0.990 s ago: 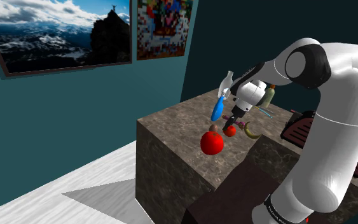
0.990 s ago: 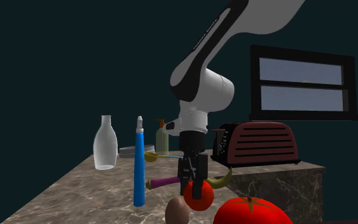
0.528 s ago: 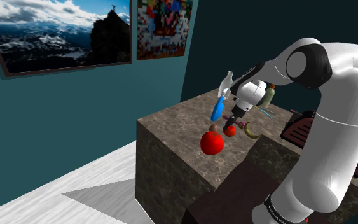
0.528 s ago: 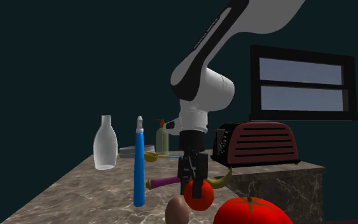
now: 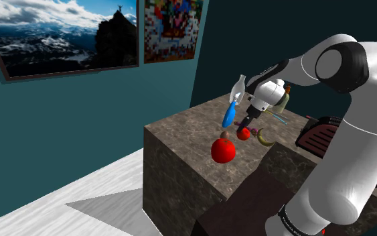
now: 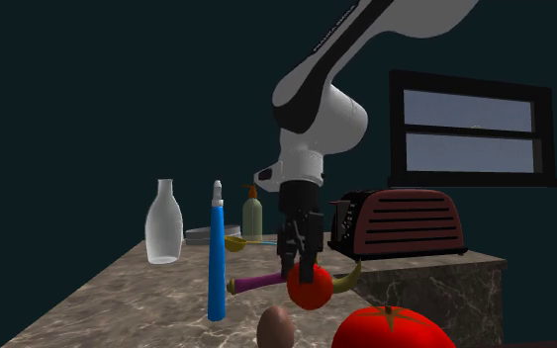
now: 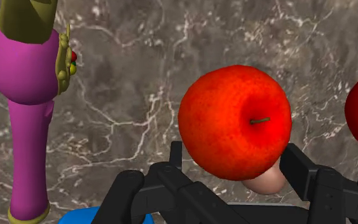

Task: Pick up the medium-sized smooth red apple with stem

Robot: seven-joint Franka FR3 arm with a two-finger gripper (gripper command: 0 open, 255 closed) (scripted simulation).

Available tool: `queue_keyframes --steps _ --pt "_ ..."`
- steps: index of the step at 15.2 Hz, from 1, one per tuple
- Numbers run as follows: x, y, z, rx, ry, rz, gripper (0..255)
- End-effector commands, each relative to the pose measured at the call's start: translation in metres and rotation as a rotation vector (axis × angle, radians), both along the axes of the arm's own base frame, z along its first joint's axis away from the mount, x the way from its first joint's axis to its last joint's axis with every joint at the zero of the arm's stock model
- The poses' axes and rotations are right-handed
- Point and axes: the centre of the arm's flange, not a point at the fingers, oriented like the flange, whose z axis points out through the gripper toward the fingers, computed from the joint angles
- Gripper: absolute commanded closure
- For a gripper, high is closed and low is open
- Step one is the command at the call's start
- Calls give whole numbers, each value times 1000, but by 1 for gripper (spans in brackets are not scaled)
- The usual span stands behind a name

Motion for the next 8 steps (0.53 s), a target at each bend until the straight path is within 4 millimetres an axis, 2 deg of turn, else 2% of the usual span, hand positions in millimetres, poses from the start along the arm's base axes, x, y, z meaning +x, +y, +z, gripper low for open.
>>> queue_keyframes --steps 1,6,8 --pt "0 0 11 0 0 0 255" --pt "0 0 37 0 0 0 255" --pt "0 0 38 0 0 0 255"
